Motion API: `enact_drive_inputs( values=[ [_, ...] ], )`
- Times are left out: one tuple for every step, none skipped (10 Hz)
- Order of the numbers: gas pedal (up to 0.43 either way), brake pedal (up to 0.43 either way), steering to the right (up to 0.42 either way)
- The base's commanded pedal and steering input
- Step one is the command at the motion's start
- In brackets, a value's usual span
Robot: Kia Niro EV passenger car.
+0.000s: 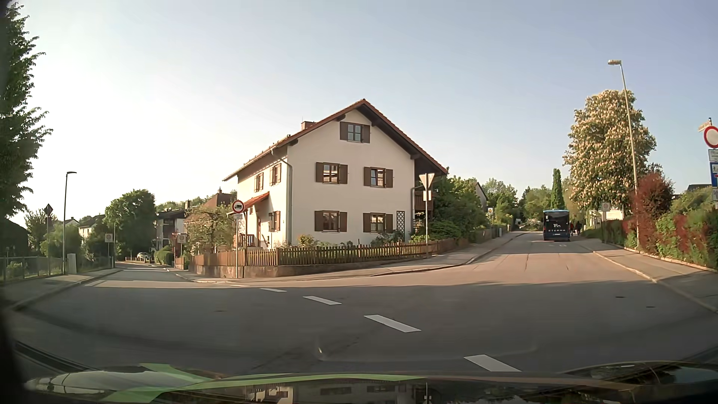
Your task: Follow the waypoints while adhering to traffic rules and regulations
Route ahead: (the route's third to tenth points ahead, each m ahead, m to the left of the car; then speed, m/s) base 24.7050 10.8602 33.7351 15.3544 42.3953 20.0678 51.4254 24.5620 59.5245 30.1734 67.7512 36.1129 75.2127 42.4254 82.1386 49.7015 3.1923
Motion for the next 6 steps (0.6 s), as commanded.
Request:
enact_drive_inputs(
  values=[
    [0.13,0.0,-0.255],
    [0.087,0.0,-0.266],
    [0.067,0.0,-0.279],
    [0.067,0.0,-0.288],
    [0.067,0.0,-0.294],
    [0.067,0.0,-0.298]
  ],
)
